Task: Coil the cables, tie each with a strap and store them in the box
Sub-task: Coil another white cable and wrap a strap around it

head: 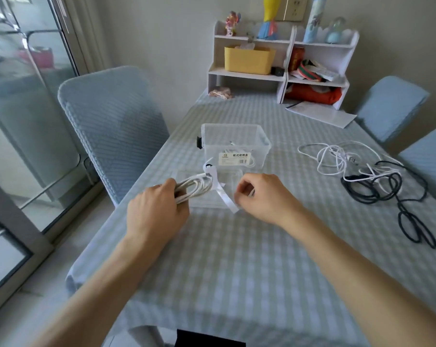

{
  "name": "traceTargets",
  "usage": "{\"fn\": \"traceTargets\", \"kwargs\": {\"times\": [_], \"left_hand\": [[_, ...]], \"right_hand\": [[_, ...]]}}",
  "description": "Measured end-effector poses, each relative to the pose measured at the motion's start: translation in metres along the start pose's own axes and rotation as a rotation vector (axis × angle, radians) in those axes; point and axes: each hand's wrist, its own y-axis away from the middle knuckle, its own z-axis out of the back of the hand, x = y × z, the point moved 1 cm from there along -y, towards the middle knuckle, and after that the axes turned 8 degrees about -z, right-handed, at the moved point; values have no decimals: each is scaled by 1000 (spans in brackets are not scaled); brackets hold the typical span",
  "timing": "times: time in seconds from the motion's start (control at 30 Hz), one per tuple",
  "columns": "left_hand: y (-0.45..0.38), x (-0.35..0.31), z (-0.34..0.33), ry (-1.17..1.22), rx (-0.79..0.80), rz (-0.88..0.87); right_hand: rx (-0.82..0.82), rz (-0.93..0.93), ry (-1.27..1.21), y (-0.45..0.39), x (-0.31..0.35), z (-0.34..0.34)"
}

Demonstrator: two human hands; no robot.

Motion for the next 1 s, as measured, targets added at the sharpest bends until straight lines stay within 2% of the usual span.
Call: {"fn": "traceTargets", "kwargs": {"times": [0.17,0.3,0.43,0.53,0.63,0.8,1.0], "left_hand": [[2,-4,-4,53,100,60],[-2,2,-7,102,117,87],[-2,10,-12,162,97,135],[-2,11,-13,200,96,149],[-3,10,-11,246,76,164],[-4,-5,-9,519,-29,214],[-15,-42,-10,805,129,150]], "right_hand": [[47,-172,21,-12,9,-14],[105,-211,110,-18,22,-21],[109,-298,-30,-21,21,-19],[14,-349,-144,-18,15,-11],[-89,-336,-226,-14,8,-5],[-77,-257,-258,-3,3,-6],[-54,-239,-276,4,1,-12]]}}
